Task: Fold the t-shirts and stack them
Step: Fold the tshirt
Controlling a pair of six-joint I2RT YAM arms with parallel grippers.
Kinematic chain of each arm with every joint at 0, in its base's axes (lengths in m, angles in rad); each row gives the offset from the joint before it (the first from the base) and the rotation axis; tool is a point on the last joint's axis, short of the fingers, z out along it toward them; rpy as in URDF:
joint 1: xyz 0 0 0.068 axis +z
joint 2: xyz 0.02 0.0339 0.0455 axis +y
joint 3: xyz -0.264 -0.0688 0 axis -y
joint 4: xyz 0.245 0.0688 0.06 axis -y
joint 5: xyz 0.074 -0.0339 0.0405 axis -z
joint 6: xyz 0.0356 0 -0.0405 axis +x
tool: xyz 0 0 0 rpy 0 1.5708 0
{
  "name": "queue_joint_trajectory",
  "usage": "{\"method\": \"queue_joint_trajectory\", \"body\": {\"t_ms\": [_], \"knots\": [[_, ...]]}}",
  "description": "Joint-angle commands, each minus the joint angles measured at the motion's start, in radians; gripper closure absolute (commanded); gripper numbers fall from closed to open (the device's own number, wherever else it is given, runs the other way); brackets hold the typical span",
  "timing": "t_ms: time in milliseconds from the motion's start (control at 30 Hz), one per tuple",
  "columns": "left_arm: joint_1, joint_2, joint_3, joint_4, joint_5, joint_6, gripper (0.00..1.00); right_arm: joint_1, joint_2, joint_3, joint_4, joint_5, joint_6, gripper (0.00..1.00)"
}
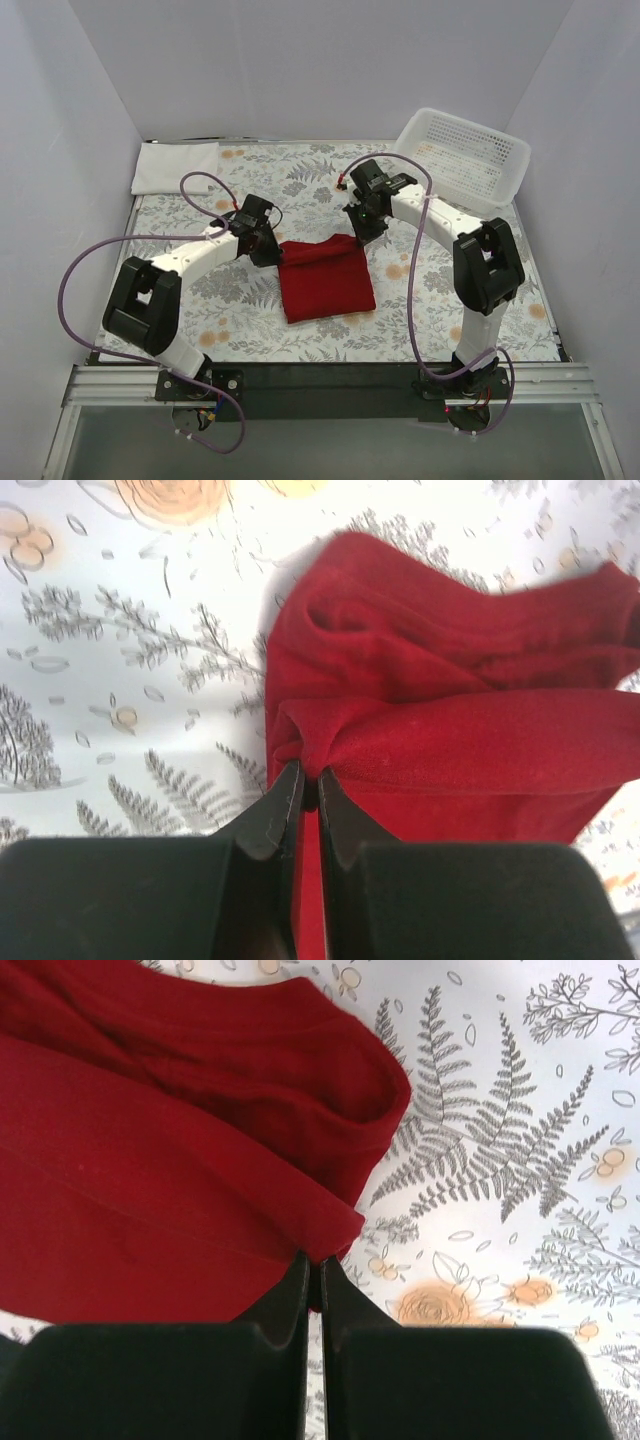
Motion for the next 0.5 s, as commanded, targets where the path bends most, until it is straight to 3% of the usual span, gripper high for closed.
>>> {"method": "queue_joint_trajectory", "body": {"t_ms": [0, 33, 167, 300, 333, 400, 467], "knots": [[0.02, 0.028, -0.015, 0.07, -0.095, 0.008, 1.0, -0.02, 0.028, -0.012, 0.108, 0.026, -0.02, 0.99], [0.02, 0.049, -0.013, 0.078, -0.103, 0.0, 1.0, -0.023, 0.036, -0.013, 0.12, 0.029, -0.016, 0.99], [0.02, 0.071, -0.006, 0.118, -0.111, 0.0, 0.96, -0.027, 0.042, -0.044, 0.18, 0.049, 0.026, 0.79], [0.019, 0.028, 0.008, 0.134, -0.126, 0.02, 0.64, -0.027, -0.031, -0.085, 0.215, 0.115, 0.078, 0.71], [0.02, 0.01, 0.007, 0.134, -0.146, 0.023, 0.49, -0.027, -0.056, -0.098, 0.238, 0.13, 0.089, 0.69], [0.019, -0.071, -0.009, 0.14, -0.166, 0.028, 0.38, -0.029, -0.135, -0.143, 0.267, 0.157, 0.102, 0.65], [0.008, -0.171, -0.047, 0.166, -0.183, 0.046, 0.34, -0.04, -0.203, -0.177, 0.307, 0.126, 0.1, 0.61]]}}
